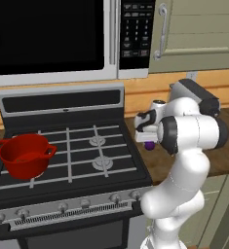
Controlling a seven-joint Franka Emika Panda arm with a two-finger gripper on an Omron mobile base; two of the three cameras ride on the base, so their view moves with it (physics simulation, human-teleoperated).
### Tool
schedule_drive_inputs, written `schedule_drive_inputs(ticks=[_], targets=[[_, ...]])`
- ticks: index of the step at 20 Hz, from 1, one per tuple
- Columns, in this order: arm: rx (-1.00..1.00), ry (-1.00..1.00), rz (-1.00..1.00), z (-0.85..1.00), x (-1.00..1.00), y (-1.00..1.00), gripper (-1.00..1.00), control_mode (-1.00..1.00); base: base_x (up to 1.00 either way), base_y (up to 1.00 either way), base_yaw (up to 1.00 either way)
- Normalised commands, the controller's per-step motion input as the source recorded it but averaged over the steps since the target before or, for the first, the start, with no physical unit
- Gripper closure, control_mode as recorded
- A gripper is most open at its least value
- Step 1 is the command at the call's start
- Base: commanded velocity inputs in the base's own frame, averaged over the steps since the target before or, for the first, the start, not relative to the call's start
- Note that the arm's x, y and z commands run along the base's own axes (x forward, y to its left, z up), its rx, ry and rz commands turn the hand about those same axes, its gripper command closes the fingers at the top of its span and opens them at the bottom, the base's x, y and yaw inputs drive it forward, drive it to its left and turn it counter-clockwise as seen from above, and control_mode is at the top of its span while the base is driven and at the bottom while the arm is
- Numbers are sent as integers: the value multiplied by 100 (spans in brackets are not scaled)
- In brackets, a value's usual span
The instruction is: Put the bell pepper and eggplant in the pot. Retrieve the spatula and lightly stir the vegetables in the pot.
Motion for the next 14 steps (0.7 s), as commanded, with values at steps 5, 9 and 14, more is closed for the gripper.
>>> schedule_drive_inputs(ticks=[5,9,14], targets=[[0,1,-3,-32,0,0,100,-100,0,0,0],[0,0,0,-13,7,0,100,-100,0,0,0],[0,0,0,-1,0,0,100,-100,0,0,0]])
